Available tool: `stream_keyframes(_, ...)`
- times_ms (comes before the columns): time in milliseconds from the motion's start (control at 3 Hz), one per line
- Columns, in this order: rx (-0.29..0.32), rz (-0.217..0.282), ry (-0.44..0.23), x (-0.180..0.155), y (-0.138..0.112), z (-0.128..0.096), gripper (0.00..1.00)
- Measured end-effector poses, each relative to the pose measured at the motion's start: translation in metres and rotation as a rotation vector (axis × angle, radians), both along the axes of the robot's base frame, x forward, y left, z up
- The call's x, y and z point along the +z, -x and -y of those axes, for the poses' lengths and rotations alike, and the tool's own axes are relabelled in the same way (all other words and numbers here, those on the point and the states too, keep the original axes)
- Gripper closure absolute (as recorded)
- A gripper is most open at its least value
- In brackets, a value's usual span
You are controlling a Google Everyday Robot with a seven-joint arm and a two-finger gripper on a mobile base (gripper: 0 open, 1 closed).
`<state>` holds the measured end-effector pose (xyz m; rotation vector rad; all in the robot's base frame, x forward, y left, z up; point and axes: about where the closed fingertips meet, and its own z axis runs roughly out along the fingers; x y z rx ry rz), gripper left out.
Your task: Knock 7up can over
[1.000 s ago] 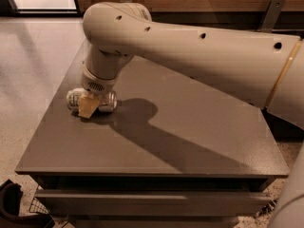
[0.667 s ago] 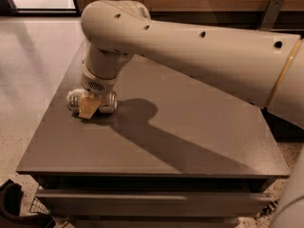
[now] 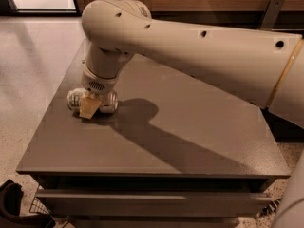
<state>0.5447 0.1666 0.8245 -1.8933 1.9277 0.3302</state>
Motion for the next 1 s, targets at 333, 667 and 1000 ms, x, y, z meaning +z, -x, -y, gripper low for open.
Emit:
stream_keyframes(333,0.002,0.001,0.000,0.0005,0.0009,-0.0003,0.18)
stream_keyframes(667,0.003,0.002,0.001,0.0011,0.0019,-0.0007,0.00)
stream_keyframes(1000,0.003,0.002,0.001,0.0011,0.0019,-0.0007,0.00)
